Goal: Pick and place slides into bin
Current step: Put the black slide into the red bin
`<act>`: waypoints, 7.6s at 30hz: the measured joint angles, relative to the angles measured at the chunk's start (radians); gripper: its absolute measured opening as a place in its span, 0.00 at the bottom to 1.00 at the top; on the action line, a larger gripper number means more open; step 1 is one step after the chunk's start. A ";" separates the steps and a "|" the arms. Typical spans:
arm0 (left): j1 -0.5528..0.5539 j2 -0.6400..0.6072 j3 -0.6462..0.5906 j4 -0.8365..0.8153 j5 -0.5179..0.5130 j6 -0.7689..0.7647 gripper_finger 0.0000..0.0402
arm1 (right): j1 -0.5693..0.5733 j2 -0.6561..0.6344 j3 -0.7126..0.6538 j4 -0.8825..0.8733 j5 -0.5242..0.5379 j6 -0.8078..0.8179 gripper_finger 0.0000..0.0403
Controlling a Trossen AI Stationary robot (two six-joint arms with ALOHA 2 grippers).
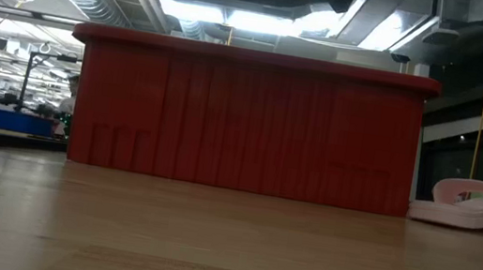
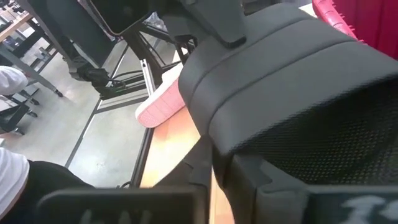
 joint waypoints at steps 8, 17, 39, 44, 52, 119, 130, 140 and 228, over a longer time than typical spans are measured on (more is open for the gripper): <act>0.000 -0.001 -0.001 -0.015 -0.058 -0.001 0.01 | 0.000 0.000 0.000 0.017 0.062 0.026 0.30; -0.025 -0.047 -0.002 -0.073 -0.085 0.000 0.01 | 0.000 -0.001 0.000 0.023 0.057 0.018 0.48; -0.058 -0.158 -0.002 -0.179 -0.245 -0.138 0.01 | -0.069 -0.001 0.041 0.134 0.173 -0.117 0.19; -0.013 -0.158 -0.001 -0.180 -0.255 -0.189 0.01 | -0.042 0.000 0.127 0.048 0.259 -0.232 0.02; 0.099 -0.158 -0.001 -0.172 -0.170 -0.215 0.01 | 0.002 -0.001 0.290 -0.214 0.440 -0.322 0.01; 0.882 0.489 0.313 -0.122 0.056 -0.454 0.01 | -0.556 0.071 0.315 -0.443 0.124 -0.610 0.01; 0.909 0.548 0.263 -0.058 0.060 -0.476 0.01 | -0.557 0.071 0.315 -0.441 0.124 -0.614 0.01; 0.911 0.546 0.195 0.010 0.054 -0.533 0.01 | -0.556 0.071 0.315 -0.419 0.124 -0.614 0.01; 0.943 0.614 0.100 0.118 0.064 -0.419 0.04 | -0.553 0.070 0.314 -0.416 0.072 -0.556 0.01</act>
